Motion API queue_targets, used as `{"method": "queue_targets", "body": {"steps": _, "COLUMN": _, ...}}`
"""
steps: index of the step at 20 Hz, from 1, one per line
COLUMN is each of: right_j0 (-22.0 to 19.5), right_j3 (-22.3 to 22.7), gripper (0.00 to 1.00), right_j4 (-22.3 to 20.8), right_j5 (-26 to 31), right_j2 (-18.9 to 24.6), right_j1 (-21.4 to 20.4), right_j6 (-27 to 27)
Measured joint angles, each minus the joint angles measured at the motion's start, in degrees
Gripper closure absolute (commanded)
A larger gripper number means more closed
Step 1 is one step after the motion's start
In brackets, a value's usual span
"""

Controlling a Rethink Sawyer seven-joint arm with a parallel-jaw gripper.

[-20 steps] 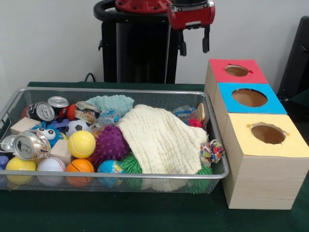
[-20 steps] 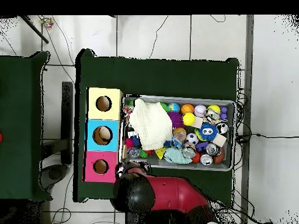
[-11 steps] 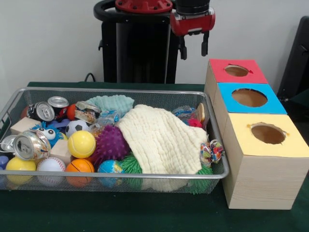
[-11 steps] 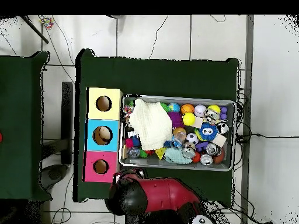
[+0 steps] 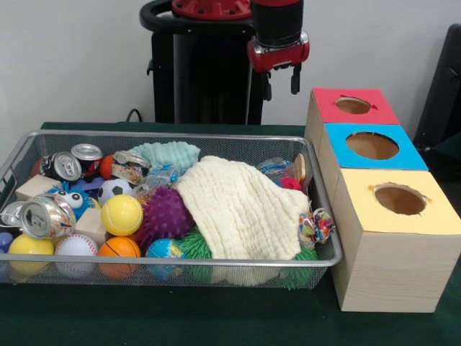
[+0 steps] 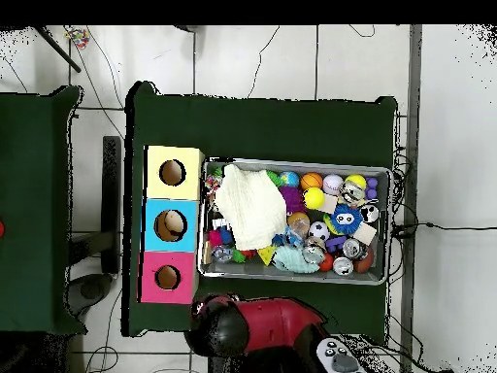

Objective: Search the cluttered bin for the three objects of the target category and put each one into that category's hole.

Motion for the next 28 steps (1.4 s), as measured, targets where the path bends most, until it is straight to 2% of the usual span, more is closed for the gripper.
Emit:
{"method": "queue_targets", "body": {"steps": 7, "right_j0": -2.5, "right_j3": 0.0, "gripper": 0.00, "right_j4": -1.9, "right_j5": 0.0, "right_j2": -0.1, "right_j1": 1.8, "right_j6": 0.0}}
{"method": "queue_targets", "body": {"steps": 17, "right_j0": -2.2, "right_j3": -0.6, "gripper": 0.00, "right_j4": -3.0, "right_j5": 0.2, "right_j2": -0.7, "right_j1": 1.5, "right_j6": 0.0}}
{"method": "queue_targets", "body": {"steps": 28, "right_j0": -0.7, "right_j3": -4.7, "gripper": 0.00, "right_j4": -3.1, "right_j5": 3.4, "right_j2": -0.7, "right_j1": 1.4, "right_j6": 0.0}}
